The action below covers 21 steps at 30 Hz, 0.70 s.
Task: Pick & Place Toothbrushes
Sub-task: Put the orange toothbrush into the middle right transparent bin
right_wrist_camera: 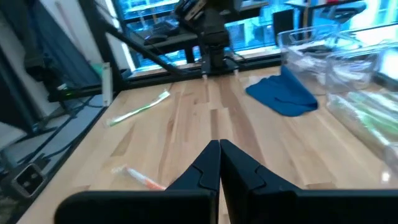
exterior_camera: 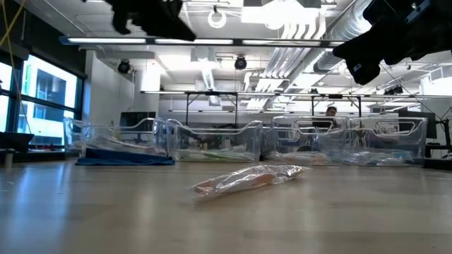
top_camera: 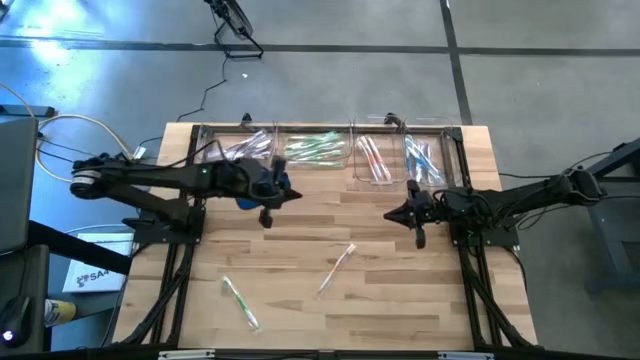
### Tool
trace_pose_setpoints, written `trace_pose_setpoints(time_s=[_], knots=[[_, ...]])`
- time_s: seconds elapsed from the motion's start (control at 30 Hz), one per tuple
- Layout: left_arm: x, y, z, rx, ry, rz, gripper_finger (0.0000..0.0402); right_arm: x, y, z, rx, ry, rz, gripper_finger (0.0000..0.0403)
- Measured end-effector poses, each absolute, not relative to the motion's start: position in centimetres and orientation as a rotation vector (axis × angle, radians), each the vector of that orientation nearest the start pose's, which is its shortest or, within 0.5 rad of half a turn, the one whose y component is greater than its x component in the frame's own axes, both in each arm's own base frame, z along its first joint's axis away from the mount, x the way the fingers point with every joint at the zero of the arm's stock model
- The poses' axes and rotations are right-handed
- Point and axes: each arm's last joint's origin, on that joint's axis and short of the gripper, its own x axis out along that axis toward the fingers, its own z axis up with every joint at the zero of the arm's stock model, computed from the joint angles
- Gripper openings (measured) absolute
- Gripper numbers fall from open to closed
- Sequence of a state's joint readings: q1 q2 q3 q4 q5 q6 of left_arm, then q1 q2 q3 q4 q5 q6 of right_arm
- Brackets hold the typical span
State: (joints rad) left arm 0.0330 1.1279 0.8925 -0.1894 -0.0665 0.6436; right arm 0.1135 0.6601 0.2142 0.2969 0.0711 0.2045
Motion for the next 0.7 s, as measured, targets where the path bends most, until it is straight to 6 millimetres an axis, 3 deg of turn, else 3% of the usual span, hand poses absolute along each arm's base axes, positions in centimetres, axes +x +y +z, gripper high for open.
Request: trace_pose_setpoints(time_s=[0.27,0.53,0.7], knots=[[21.0,1.0,26.5,0.606,0.427,0.027,0.0000,15.4,1.4,20.2,0.190,0.123,-0.014,0.0002],[18.5,1.0,25.1,0.662,0.279,0.075,0.0000,16.0,1.1,21.0,0.202,0.010,-0.079,0.0002],[16.9,0.9,24.5,0.675,0.247,0.084,0.0000,16.8,1.1,20.5,0.204,0.022,-0.084,0.0002]])
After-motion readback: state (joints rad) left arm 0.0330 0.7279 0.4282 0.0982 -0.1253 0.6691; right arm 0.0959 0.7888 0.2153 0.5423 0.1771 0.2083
